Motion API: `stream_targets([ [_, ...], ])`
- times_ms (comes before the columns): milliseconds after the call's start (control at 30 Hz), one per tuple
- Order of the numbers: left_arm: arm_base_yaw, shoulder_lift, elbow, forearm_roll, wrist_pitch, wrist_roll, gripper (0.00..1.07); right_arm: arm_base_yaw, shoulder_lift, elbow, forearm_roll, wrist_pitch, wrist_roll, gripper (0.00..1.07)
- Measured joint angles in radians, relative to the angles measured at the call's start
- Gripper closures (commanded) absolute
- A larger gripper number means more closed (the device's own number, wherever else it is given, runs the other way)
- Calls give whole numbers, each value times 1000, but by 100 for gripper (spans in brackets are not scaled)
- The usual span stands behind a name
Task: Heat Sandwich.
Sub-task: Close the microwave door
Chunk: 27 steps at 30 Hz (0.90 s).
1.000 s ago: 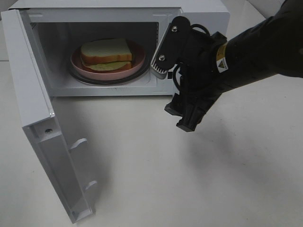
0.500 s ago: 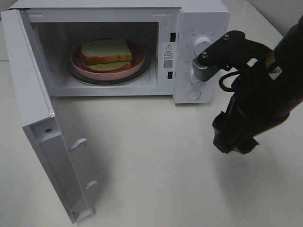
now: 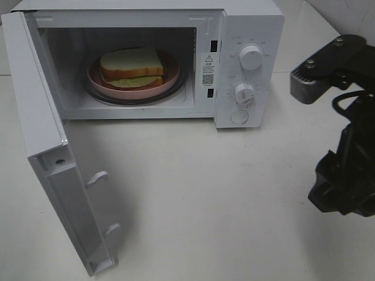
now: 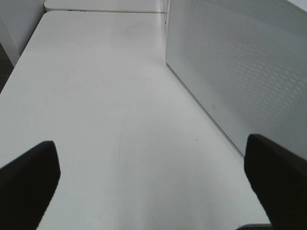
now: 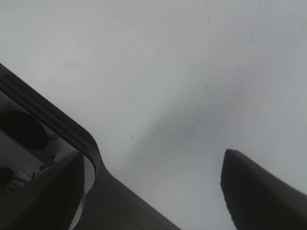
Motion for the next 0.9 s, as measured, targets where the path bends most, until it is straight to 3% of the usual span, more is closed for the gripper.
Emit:
stream_targets([
  [300,0,0,0,0,0,0,6,-34,-190,134,12,7,16,31],
  [567,0,0,0,0,0,0,6,-252,-400,258,19,9,18,31],
  [900,0,0,0,0,0,0,6,-435,-647,318,42,1,18,31],
])
